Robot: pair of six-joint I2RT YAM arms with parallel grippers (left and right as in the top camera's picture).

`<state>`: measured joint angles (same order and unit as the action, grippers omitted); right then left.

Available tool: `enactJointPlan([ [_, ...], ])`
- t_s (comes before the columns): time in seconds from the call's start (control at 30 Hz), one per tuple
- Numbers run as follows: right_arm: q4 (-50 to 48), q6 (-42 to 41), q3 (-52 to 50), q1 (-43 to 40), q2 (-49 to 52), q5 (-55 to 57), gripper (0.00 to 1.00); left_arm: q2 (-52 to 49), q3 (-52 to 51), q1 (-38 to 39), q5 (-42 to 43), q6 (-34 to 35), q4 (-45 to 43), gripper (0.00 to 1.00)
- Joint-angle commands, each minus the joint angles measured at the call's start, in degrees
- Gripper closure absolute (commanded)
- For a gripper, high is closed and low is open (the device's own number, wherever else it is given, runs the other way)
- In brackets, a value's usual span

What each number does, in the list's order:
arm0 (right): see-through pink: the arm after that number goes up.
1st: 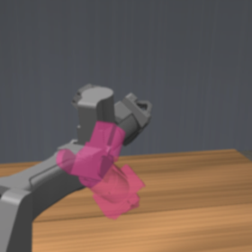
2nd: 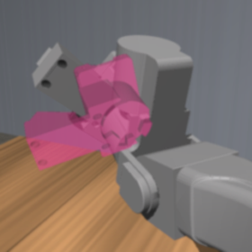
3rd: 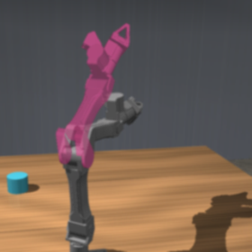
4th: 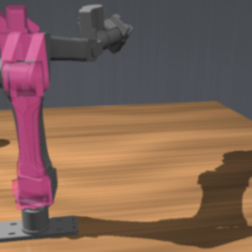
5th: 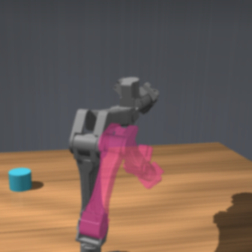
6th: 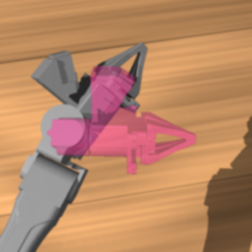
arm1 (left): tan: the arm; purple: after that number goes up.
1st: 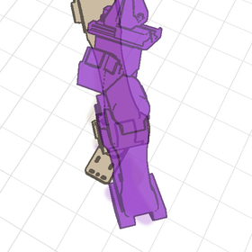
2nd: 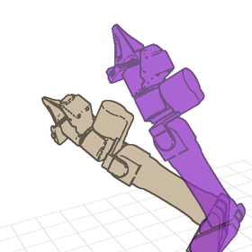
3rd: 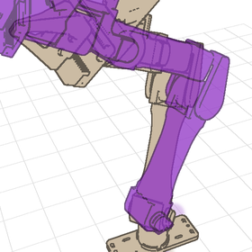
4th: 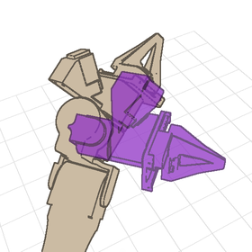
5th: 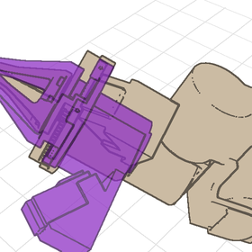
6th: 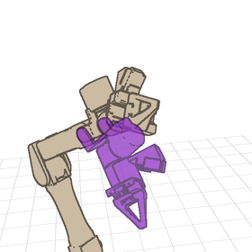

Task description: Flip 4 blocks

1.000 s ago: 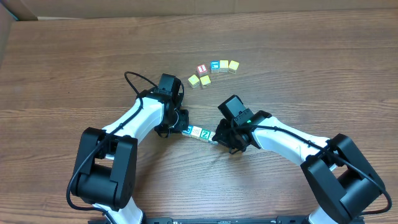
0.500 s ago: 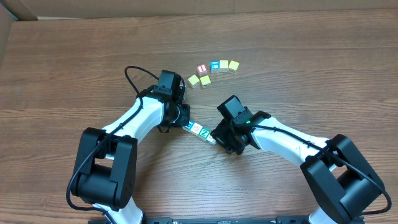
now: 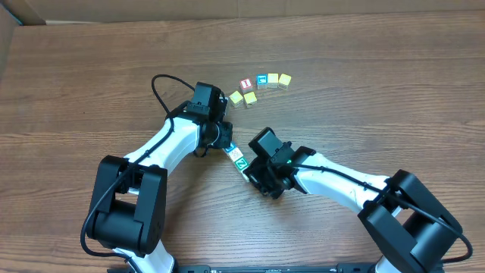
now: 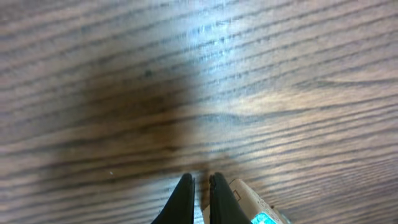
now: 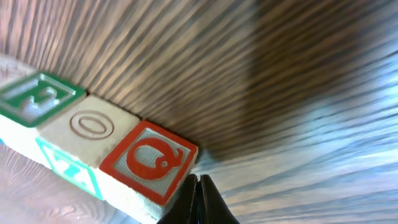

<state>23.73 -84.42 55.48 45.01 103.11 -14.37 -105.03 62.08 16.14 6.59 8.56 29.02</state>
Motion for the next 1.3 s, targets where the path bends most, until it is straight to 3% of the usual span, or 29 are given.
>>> enactJointPlan([
  [0.0,-2.69,-2.14,0.0,1.22,0.09,1.14,0.96,-1.05,0.9,0.39,0.92,-1.88,0.04,0.96],
  [0.5,-4.81,-10.58,0.0,4.2,0.09,3.96,0.96,-1.73,0.9,0.39,0.98,-2.36,-2.84,0.96],
  [1.27,-9.55,-10.58,0.0,8.52,0.13,9.31,0.95,-1.75,0.9,0.39,2.05,-3.85,-5.95,0.96],
])
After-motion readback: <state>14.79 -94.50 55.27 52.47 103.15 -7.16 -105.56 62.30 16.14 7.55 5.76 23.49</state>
